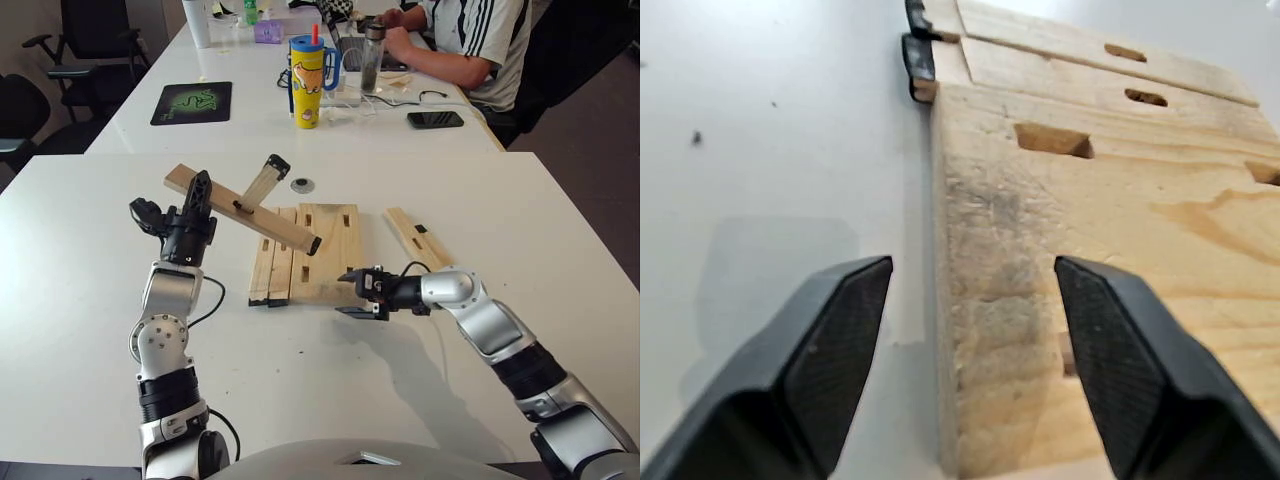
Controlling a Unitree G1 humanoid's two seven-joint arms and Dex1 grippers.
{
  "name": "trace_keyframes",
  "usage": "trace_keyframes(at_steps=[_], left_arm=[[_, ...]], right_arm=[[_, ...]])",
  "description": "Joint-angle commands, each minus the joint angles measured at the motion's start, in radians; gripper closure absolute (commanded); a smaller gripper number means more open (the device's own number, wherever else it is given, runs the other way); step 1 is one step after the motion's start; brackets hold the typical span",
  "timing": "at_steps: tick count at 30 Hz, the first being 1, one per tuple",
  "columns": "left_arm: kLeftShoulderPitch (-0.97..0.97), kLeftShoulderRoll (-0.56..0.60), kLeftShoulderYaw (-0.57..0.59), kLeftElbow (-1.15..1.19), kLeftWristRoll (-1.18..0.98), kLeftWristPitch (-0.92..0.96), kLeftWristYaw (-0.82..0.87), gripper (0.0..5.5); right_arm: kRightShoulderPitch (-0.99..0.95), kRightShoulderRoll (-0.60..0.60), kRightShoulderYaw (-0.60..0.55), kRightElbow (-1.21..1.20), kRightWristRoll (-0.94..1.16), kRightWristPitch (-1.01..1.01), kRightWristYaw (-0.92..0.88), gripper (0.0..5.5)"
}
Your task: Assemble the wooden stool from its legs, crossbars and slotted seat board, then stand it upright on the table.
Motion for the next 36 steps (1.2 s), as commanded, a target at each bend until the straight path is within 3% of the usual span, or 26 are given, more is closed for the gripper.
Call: trace_keyframes(at_steps=[1, 13, 23, 28, 36], left_arm=[[-0.004, 0.002, -0.007, 0.017, 0.027, 0.004, -0.012, 4.47], [-0.057, -0.021, -0.059, 0.152, 0.280, -0.131, -0.096, 4.48], [-0.121, -0.064, -0.075, 0.239, 0.473, -0.301, -0.092, 4.48], [0.031, -0.097, -0.122, 0.158, 0.569, -0.293, -0.050, 4.48], [-0.025, -0.141, -0.157, 0.153, 0.558, -0.344, 0.007, 4.48]], right_arm=[[-0.045, 0.027, 0.044, 0.116, -0.137, -0.082, -0.089, 2.49], [-0.017, 0.216, -0.035, 0.136, -0.106, 0.094, -0.240, 2.49], [0.009, 0.233, -0.054, 0.053, -0.080, 0.177, -0.227, 2.49], [0.012, 0.241, -0.072, 0.049, -0.068, 0.202, -0.239, 2.49], [0.020, 0.236, -0.082, 0.083, -0.066, 0.194, -0.252, 2.49]])
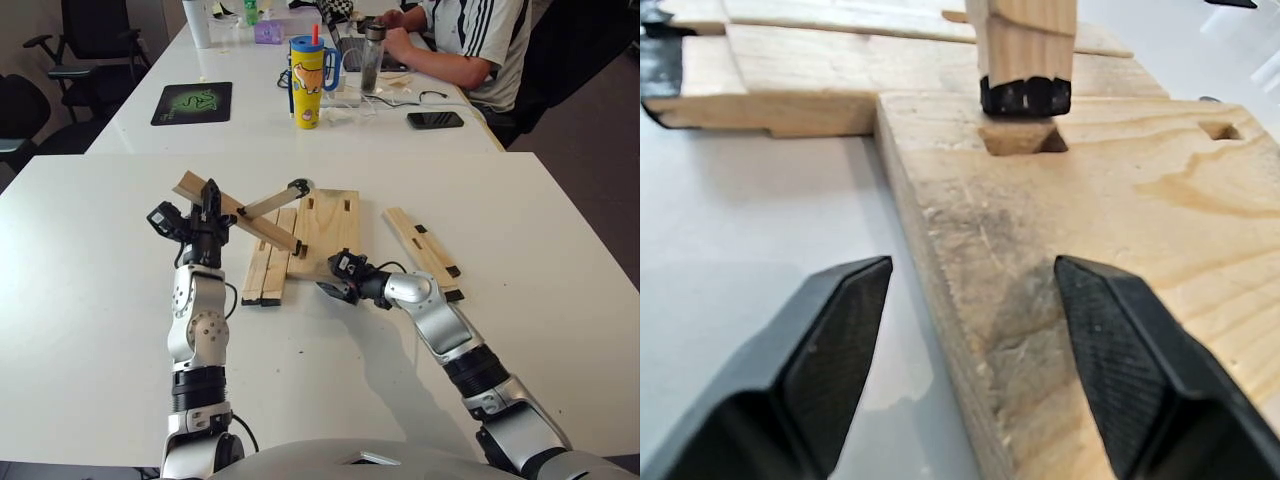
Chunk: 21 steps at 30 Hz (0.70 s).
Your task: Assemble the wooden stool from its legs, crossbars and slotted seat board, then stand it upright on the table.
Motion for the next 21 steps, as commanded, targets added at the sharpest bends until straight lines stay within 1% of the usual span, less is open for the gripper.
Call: trace_keyframes(at_steps=[1, 7, 13, 17, 21], left_arm=[[-0.009, -0.063, -0.020, -0.010, 0.010, 0.027, 0.053, 4.48], [-0.008, -0.067, -0.030, -0.040, -0.016, 0.050, 0.081, 4.48], [-0.009, -0.069, -0.045, -0.096, -0.038, 0.059, 0.079, 4.48], [-0.009, -0.067, -0.056, -0.115, -0.044, 0.064, 0.084, 4.48], [-0.001, -0.059, -0.063, -0.071, -0.029, 0.076, 0.088, 4.48]], right_arm=[[0.007, -0.006, -0.009, 0.025, 0.001, -0.001, -0.007, 2.49], [0.013, 0.006, -0.035, 0.028, 0.013, -0.016, -0.032, 2.49], [0.048, 0.059, -0.136, -0.037, 0.118, -0.007, -0.072, 2.49], [0.073, 0.055, -0.149, -0.063, 0.137, 0.008, -0.077, 2.49], [0.085, 0.054, -0.153, -0.077, 0.141, 0.019, -0.082, 2.49]])
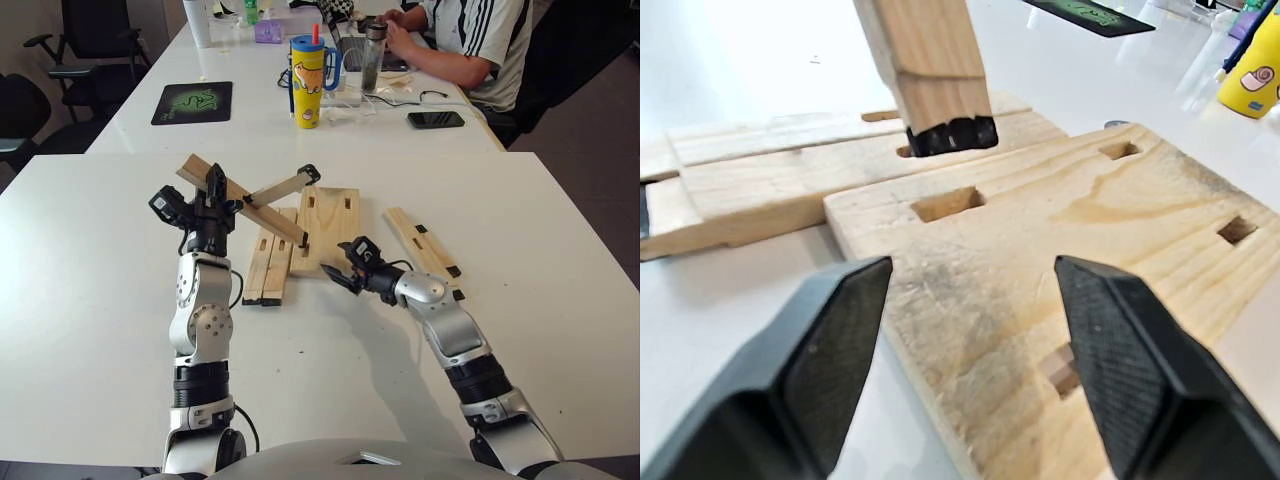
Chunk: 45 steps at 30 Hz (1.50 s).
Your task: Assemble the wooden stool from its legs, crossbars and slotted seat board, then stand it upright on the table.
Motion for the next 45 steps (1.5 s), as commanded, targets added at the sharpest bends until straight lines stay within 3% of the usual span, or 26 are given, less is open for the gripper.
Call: trace_keyframes(at_steps=[1, 19, 25, 35, 40, 45], left_arm=[[0.024, -0.057, -0.022, 0.048, 0.025, 0.020, 0.015, 4.48], [0.001, -0.040, -0.053, 0.183, 0.212, -0.004, 0.198, 4.48], [0.048, 0.003, -0.144, 0.141, 0.355, 0.087, 0.259, 4.47], [0.096, 0.022, -0.265, 0.077, 0.463, 0.121, 0.216, 4.47], [0.079, 0.035, -0.346, 0.080, 0.529, 0.123, 0.164, 4.47], [0.104, 0.030, -0.376, 0.043, 0.576, 0.077, 0.120, 4.47]], right_arm=[[0.010, -0.003, -0.012, -0.023, 0.014, 0.017, -0.010, 2.49], [0.027, -0.013, -0.012, -0.034, 0.002, -0.005, -0.020, 2.49], [0.019, -0.030, -0.035, -0.039, 0.003, -0.013, -0.029, 2.49], [0.042, -0.068, -0.182, -0.128, 0.094, 0.030, -0.037, 2.49], [0.047, -0.159, -0.312, -0.054, 0.157, 0.055, -0.014, 2.49], [-0.003, -0.164, -0.363, -0.006, 0.186, 0.017, -0.033, 2.49]])
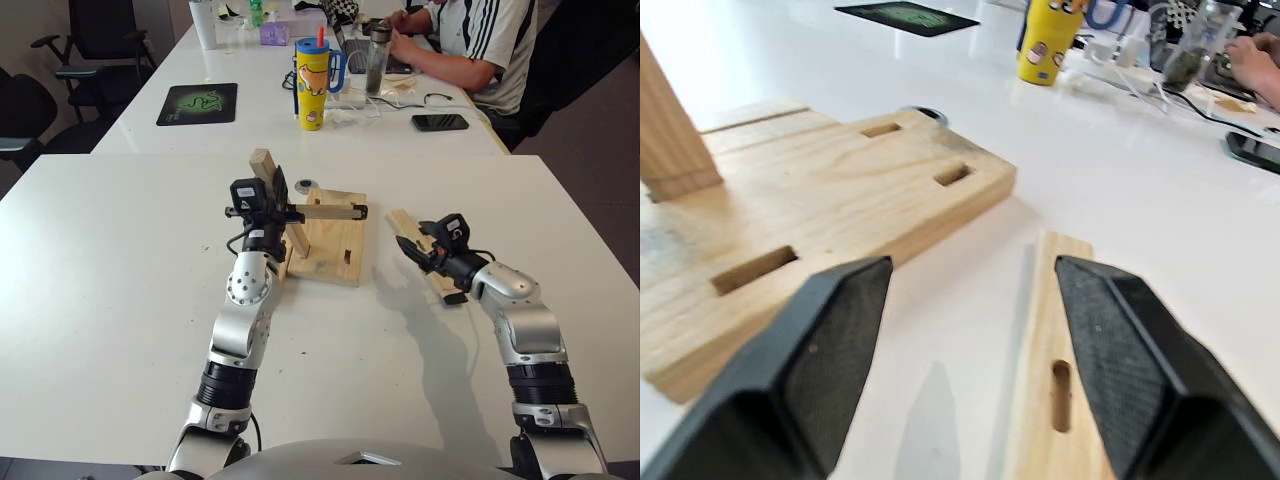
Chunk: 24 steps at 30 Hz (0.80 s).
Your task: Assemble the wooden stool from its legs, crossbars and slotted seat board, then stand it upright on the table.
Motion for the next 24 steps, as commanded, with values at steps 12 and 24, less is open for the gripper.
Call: trace_keyframes(at_steps=[12, 24], left_arm=[[0.077, 0.018, -0.019, -0.070, 0.073, 0.004, -0.116, 3.22], [-0.100, 0.023, 0.097, -0.262, -0.033, 0.076, -0.186, 2.81]], right_arm=[[-0.054, 0.028, -0.012, 0.012, 0.040, -0.044, -0.041, 2.49], [-0.072, 0.074, -0.011, 0.018, 0.057, -0.062, -0.078, 2.49]])
